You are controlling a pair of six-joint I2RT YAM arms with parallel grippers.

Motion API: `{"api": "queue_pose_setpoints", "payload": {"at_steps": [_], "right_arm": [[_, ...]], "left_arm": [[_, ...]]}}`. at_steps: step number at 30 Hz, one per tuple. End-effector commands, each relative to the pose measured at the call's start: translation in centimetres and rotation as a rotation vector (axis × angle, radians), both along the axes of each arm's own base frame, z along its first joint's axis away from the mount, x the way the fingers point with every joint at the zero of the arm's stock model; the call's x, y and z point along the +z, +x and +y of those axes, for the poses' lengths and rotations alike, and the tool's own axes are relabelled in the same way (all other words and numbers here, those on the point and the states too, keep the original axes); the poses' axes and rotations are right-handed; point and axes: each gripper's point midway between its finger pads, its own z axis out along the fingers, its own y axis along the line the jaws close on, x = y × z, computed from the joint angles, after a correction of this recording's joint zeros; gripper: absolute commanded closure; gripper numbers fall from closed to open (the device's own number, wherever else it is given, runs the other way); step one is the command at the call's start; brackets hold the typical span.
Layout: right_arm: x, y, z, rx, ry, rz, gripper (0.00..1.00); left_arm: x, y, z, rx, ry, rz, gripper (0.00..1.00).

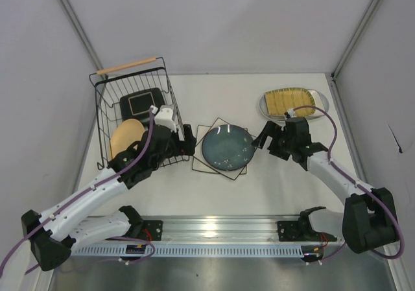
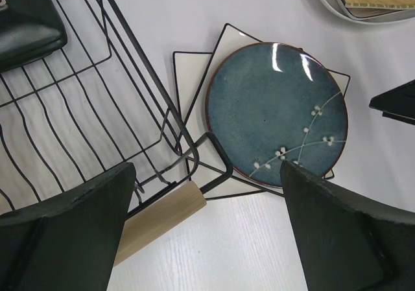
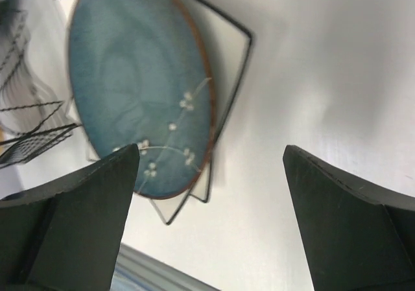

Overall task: Unload the plates from the dish rack
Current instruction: Place the plate on the table

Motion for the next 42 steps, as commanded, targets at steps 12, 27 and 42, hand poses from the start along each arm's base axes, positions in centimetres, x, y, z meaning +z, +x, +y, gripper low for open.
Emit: {"api": "queue_pose_setpoints", "payload": {"at_steps": [12, 27, 42], "right_arm": [[-4.7, 3.4, -4.2, -0.184, -0.247, 0.038, 0.36], [-6.8, 8.4, 0.2, -0.093, -0.294, 0.062, 0.87], [-7.3, 13.4, 3.7, 0.028, -0.28, 0.044, 0.87]], "left_arm": [[1.0, -0.5, 1.1, 0.02, -0.037, -0.027, 0.0], [0.9, -1.1, 1.9, 0.032, -0.039, -0.023, 0.01], [0.6, -1.4, 2.0, 0.031, -0.042, -0.011, 0.0]]}}
